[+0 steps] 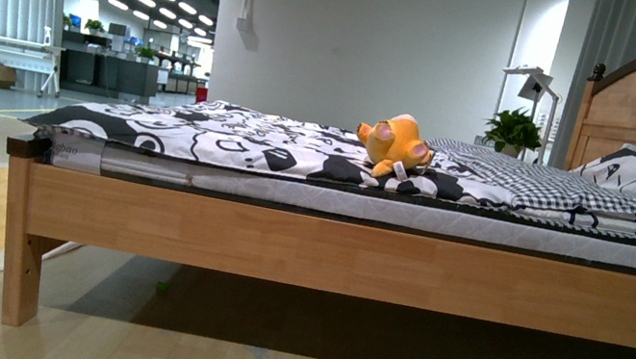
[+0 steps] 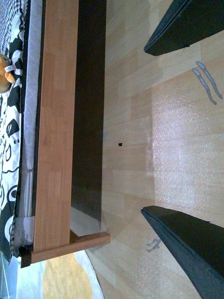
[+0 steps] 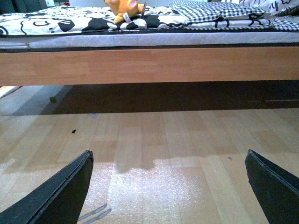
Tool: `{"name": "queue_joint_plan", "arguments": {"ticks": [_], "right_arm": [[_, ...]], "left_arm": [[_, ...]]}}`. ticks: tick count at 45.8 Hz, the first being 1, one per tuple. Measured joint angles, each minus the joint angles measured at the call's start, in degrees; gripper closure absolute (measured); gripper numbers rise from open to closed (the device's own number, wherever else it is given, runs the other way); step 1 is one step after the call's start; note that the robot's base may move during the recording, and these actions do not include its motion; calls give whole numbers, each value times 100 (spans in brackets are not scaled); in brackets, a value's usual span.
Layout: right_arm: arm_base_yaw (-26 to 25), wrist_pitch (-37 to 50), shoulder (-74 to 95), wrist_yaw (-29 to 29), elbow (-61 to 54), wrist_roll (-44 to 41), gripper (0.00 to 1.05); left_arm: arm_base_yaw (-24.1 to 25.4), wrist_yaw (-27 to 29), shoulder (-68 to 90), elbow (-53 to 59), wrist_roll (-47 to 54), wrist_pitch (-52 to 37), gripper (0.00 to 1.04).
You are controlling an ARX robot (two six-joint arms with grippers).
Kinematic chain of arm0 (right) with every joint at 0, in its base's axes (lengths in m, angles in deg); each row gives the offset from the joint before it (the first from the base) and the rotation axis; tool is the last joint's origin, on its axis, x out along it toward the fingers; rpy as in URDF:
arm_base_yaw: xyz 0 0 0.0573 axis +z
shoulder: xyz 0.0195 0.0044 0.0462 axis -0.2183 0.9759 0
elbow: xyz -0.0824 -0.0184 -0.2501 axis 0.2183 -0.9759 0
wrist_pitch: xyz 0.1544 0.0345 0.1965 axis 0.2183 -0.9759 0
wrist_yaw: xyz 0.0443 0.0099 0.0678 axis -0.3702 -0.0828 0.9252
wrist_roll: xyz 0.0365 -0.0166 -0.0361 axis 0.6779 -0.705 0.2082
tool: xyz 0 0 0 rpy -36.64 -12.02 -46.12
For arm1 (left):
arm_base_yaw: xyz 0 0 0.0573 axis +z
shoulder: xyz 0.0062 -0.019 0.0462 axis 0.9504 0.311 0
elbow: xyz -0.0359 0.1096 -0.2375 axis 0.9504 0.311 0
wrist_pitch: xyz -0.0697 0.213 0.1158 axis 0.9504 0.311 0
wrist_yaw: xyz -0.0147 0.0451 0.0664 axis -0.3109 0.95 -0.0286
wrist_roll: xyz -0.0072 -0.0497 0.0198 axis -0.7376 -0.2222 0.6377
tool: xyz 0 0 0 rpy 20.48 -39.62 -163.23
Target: Put away toys
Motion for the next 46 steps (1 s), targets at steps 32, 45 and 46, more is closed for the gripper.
{"name": "queue_joint_plan", "arguments": {"ticks": [32,45,46], "right_arm": [[0,0,0,0,0,0,6],[0,0,0,0,0,0,6],[0,0,0,2,-2,0,6]], "left_arm": [[0,2,0,0,0,0,6],[0,2,-2,0,0,0,6],[0,0,-4,0,0,0,6]]}}
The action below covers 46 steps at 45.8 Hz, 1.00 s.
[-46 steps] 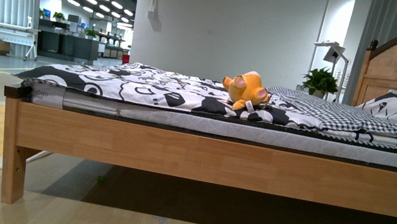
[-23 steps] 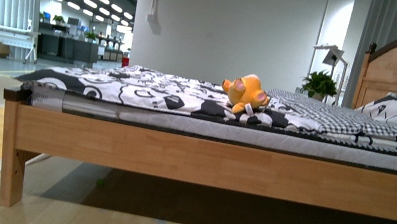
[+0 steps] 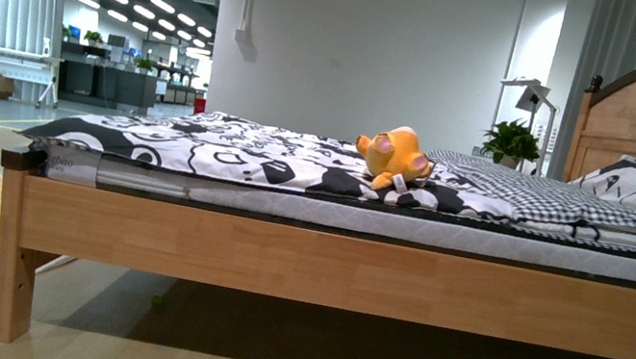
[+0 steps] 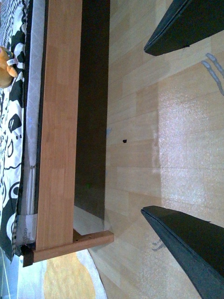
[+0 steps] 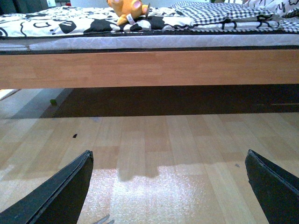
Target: Put away toys
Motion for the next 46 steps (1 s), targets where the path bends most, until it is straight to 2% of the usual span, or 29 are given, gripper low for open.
{"name": "queue_joint_plan", "arguments": {"ticks": [46], "right_arm": [[0,0,0,2,0,0,6]], "left_arm": [[0,0,4,0,0,2,6]]}}
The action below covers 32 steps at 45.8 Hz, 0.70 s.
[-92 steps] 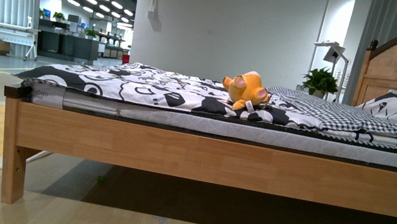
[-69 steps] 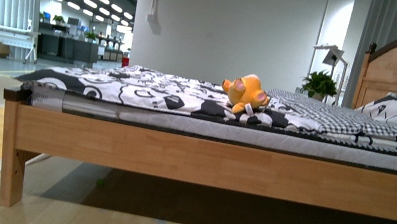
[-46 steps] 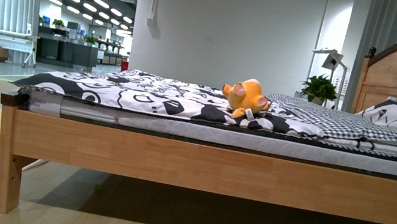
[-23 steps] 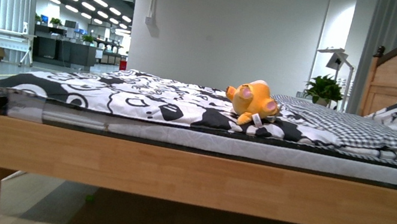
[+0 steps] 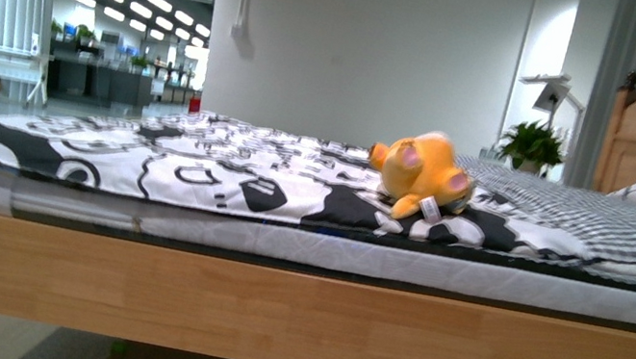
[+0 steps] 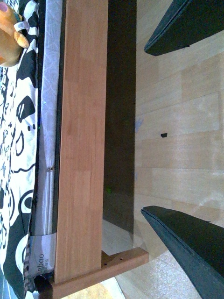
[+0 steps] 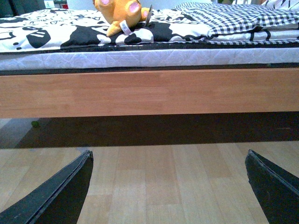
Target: Put away toys
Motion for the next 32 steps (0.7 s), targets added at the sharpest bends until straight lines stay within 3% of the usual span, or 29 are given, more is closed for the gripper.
{"name": "queue_joint_plan", "arguments": {"ticks": [32], "right_arm": [[0,0,7,-7,0,0,6]], "left_arm": [[0,-2,7,-2,0,-2,6]]}}
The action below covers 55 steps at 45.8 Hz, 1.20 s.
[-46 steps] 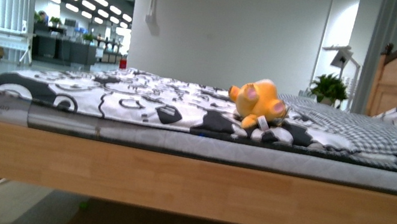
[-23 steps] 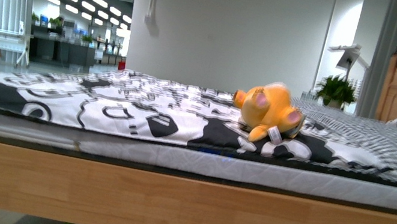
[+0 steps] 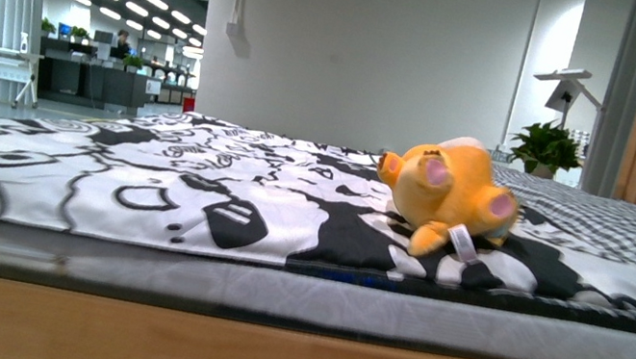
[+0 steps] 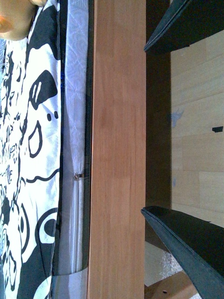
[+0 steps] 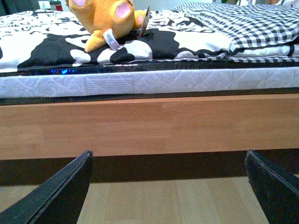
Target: Put away toys
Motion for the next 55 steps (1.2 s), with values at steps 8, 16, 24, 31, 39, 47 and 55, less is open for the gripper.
{"name": "queue_joint_plan", "arguments": {"ticks": [8,16,24,31,39,47,55], "right_arm": [[0,0,-2,4,2,0,6],[0,0,-4,4,0,0,6],[0,0,-2,4,0,0,6],[0,0,-4,7,0,0,6],[0,0,0,9,0,0,6],[0,0,-2,4,0,0,6],[-1346,870,1379,3440,345,531,6]], "left_arm": [[0,4,-9,0,0,2,6],[0,-2,-7,0,0,2,6],[0,-4,0,2,0,2,6],[0,2,-7,2,0,2,6],[0,4,-4,2,0,2,6],[0,2,-9,2,0,2,6],[0,4,-9,2,0,2,6]]}}
